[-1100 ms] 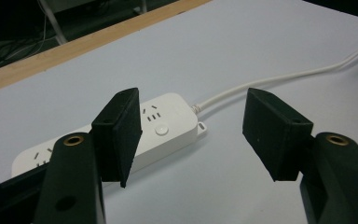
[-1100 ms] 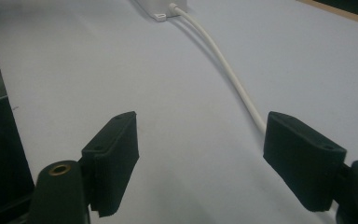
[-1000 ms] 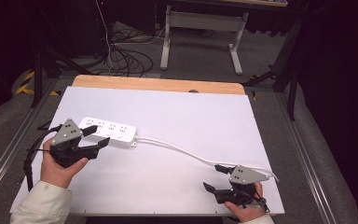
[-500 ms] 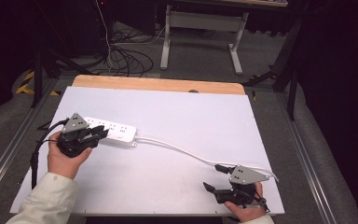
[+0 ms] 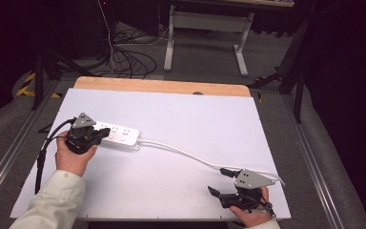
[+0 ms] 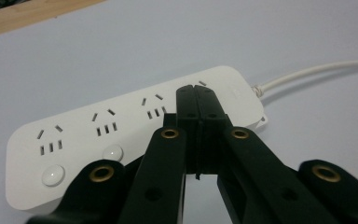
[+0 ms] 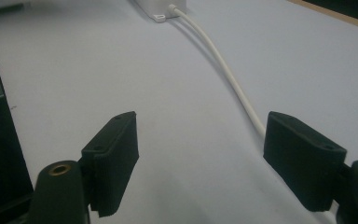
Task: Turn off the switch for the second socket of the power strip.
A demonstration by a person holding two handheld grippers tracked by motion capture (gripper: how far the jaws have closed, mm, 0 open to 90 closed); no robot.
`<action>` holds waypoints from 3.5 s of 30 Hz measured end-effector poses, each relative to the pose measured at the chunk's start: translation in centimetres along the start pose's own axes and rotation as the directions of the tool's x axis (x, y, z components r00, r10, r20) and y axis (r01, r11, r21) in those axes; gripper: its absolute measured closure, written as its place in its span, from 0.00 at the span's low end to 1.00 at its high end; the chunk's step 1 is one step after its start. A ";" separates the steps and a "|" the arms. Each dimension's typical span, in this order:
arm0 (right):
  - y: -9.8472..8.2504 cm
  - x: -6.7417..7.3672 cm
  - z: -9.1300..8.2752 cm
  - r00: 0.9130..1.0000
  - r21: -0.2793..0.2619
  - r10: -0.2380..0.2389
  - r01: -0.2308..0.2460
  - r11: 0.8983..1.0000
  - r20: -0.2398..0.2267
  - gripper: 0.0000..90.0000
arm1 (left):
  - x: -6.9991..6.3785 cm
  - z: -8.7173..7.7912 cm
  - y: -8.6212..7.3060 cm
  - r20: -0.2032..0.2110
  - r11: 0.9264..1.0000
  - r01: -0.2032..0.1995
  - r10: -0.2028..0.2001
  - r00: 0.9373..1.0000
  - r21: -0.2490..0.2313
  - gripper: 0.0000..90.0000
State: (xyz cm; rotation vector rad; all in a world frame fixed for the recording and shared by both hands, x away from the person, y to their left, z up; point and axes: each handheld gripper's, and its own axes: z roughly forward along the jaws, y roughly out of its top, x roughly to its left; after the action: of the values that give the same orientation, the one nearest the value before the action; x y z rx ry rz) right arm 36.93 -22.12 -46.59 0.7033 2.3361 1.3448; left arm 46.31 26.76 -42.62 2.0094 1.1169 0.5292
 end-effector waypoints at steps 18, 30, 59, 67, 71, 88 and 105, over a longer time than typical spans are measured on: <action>0.0 0.0 0.0 1.000 0.004 -0.004 0.004 1.000 -0.002 0.29 | 0.5 2.5 -0.6 -0.023 0.997 -0.028 0.030 0.999 0.072 1.00; 0.0 0.0 0.1 1.000 0.006 -0.003 0.003 1.000 -0.003 0.29 | 0.8 3.3 -0.8 -0.036 0.994 -0.047 0.051 0.998 0.095 1.00; -0.1 0.0 0.1 1.000 0.010 -0.002 0.002 1.000 -0.004 0.29 | 1.2 4.1 -1.0 -0.037 0.993 -0.058 0.062 0.997 0.099 1.00; -0.1 0.0 0.1 1.000 0.011 -0.002 0.002 1.000 -0.004 0.29 | 1.1 4.2 -1.0 -0.036 0.994 -0.002 0.006 0.999 0.107 1.00; -0.1 0.0 0.1 1.000 0.012 -0.003 0.003 1.000 -0.004 0.29 | 1.1 4.3 -1.0 -0.045 0.994 -0.013 0.017 0.999 0.105 1.00; -0.1 0.0 0.2 1.000 0.011 -0.004 0.004 1.000 -0.004 0.29 | 0.9 4.4 -1.1 -0.055 0.995 0.027 -0.022 0.998 0.095 1.00; -0.1 0.1 0.2 1.000 0.012 -0.005 0.005 1.000 -0.005 0.29 | 0.6 4.4 -1.0 -0.079 0.994 0.006 0.002 0.997 0.107 1.00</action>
State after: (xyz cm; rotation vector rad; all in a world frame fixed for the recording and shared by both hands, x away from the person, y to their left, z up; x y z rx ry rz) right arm 36.91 -21.98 -46.74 0.6985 2.3500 1.3325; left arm 49.01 25.74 -46.12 2.0947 1.2183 0.5626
